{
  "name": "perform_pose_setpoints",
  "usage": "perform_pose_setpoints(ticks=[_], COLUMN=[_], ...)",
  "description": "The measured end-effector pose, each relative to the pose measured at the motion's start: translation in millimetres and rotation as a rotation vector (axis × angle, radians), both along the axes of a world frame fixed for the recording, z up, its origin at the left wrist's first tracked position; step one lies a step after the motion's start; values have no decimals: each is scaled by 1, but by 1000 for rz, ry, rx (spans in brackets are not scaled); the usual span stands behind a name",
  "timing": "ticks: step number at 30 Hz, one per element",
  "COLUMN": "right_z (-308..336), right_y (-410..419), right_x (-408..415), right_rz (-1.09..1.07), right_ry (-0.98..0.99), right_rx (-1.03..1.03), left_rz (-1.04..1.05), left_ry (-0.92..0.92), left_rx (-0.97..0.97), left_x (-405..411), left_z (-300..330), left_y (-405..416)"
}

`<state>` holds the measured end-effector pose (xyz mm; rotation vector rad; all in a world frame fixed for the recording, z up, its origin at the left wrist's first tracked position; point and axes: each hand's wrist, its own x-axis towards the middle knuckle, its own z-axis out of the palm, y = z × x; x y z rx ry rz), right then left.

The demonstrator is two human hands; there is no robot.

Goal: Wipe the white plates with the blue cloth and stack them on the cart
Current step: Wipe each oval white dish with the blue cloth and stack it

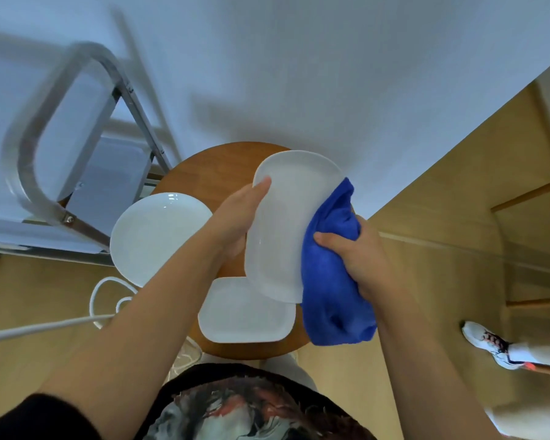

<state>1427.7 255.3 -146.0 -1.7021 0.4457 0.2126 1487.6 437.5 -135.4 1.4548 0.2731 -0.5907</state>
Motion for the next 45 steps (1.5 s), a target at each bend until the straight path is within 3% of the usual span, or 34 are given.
perform_pose_setpoints(ticks=[4, 10, 13, 17, 22, 30, 35, 41, 45], right_z=[11, 32, 48, 44, 33, 15, 6, -3, -7], right_y=[0, -20, -12, 8, 6, 21, 39, 41, 43], right_x=[-7, -19, -8, 15, 18, 3, -14, -30, -43], right_rz=[56, 12, 227, 483, 408, 326, 102, 327, 334], right_ry=[32, -80, -276, -531, -587, -432, -534, -467, -455], right_rx=[11, -298, -586, -1010, -934, -867, -811, -754, -683], left_rz=[76, 8, -99, -173, -74, 81, 217, 366, 460], left_ry=[-73, -173, -258, -336, -433, -385, -281, -188, -131], left_rx=[89, 265, 319, 206, 239, 186, 141, 61, 17], left_x=[3, 8, 5, -4, -7, -12, -12, -5, 0], left_z=[3, 8, 10, 20, 28, 28, 29, 33, 35], left_y=[1, 8, 5, -10, -12, -10, -12, -12, -9])
